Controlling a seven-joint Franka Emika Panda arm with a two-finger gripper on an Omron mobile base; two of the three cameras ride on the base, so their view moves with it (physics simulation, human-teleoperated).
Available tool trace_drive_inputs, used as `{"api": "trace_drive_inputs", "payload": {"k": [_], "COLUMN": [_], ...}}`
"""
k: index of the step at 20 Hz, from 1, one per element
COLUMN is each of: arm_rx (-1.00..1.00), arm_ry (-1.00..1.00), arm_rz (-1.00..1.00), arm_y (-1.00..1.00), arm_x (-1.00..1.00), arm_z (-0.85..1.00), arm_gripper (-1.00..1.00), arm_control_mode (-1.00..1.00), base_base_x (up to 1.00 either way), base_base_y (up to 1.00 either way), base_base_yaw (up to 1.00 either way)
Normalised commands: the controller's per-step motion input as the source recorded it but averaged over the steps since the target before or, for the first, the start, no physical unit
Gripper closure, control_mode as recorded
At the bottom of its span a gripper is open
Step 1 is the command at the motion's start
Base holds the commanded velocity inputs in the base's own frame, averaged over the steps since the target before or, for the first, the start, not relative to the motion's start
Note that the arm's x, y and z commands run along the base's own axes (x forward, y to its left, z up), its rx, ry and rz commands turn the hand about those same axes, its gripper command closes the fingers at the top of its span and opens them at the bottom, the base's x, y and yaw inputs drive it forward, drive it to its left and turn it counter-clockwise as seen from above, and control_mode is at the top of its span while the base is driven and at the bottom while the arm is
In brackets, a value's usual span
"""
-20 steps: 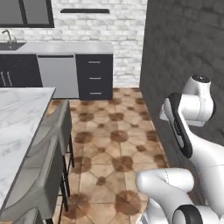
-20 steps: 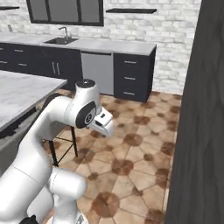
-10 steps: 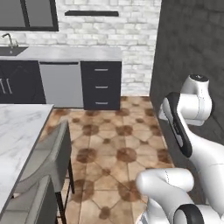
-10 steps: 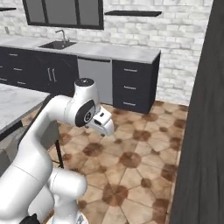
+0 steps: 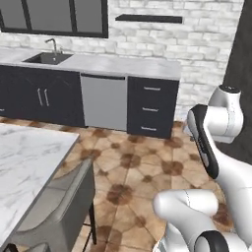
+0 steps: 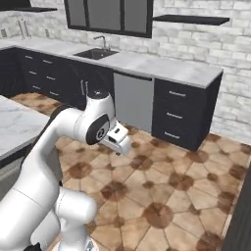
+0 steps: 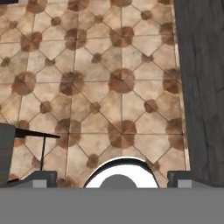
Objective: Place one of the steaks on the plate and the other in the bowl. Then place the bowl in the fridge.
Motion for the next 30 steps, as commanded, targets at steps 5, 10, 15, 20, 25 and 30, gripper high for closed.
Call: {"api": "trace_drive_inputs", "payload": {"k": [5,10,15,20,25,30], "arm_rx": [0.0,0.0,0.0,0.0,0.0,0.0], "arm_ry": [0.0,0.0,0.0,0.0,0.0,0.0], "arm_rz": [0.0,0.0,0.0,0.0,0.0,0.0], "arm_y": [0.0,0.0,0.0,0.0,0.0,0.0], "arm_x": [0.0,0.0,0.0,0.0,0.0,0.0], "arm_z": [0.0,0.0,0.0,0.0,0.0,0.0], "arm_gripper": [-1.0,-1.0,-1.0,-1.0,-1.0,-1.0], "arm_control_mode": [1.0,1.0,1.0,1.0,1.0,1.0], "base_base_x": [1.0,1.0,0.88,0.76,0.35,0.42], "base_base_y": [-0.1,-0.2,-0.2,-0.37,-0.73,-0.88], "base_base_yaw": [0.42,0.57,0.84,0.86,0.77,0.64]}}
